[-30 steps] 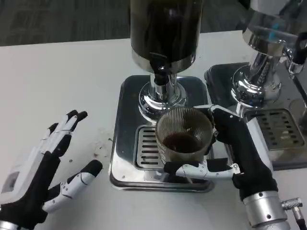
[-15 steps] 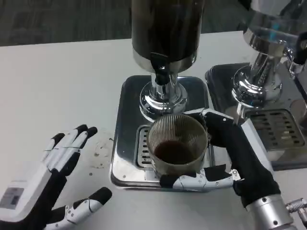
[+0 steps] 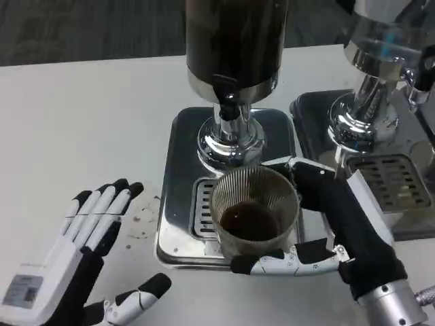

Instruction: Grasp the cup under the faucet to collect the drink, then remove the cup.

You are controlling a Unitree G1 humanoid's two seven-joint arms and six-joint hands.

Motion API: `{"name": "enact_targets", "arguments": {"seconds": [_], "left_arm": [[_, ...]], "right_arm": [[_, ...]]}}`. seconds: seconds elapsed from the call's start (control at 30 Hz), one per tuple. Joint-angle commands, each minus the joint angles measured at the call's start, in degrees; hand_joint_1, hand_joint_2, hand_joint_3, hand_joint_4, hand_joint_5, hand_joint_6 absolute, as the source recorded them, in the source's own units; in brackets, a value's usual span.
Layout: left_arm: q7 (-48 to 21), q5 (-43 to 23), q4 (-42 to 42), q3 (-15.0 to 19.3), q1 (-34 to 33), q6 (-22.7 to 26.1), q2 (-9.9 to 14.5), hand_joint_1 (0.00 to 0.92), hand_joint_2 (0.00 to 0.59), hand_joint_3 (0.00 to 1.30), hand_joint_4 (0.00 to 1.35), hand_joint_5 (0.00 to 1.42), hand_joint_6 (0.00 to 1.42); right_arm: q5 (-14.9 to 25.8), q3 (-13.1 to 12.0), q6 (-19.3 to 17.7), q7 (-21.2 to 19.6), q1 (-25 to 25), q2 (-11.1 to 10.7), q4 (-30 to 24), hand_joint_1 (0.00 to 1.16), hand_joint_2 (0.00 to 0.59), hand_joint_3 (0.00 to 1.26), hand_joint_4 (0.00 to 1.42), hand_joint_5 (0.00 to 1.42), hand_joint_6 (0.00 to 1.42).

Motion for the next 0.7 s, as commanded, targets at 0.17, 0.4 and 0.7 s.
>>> {"name": "enact_targets", "arguments": {"seconds": [0.17, 0.4, 0.7], "left_arm": [[0.5, 0.2, -1.1, -0.4, 0.9, 1.3, -0.5, 0.000, 0.178, 0.05, 0.00, 0.02, 0.00], [0.3, -0.1, -1.1, -0.8, 0.6, 1.5, -0.5, 0.000, 0.177, 0.05, 0.00, 0.02, 0.00], [0.3, -0.4, -0.7, -0.8, 0.4, 1.3, -0.5, 0.000, 0.177, 0.05, 0.00, 0.02, 0.00]], "right_arm": [[1.3, 0.0, -0.8, -0.7, 0.4, 0.9, -2.9, 1.07, 0.091, 0.70, 0.87, 0.87, 1.03], [1.3, -0.1, -0.6, -1.0, 0.4, 1.4, -2.9, 1.07, 0.091, 0.70, 0.87, 0.87, 1.03], [1.0, -0.5, -0.8, -1.7, 0.1, 2.5, -2.0, 1.07, 0.091, 0.71, 0.87, 0.88, 1.03]]}}
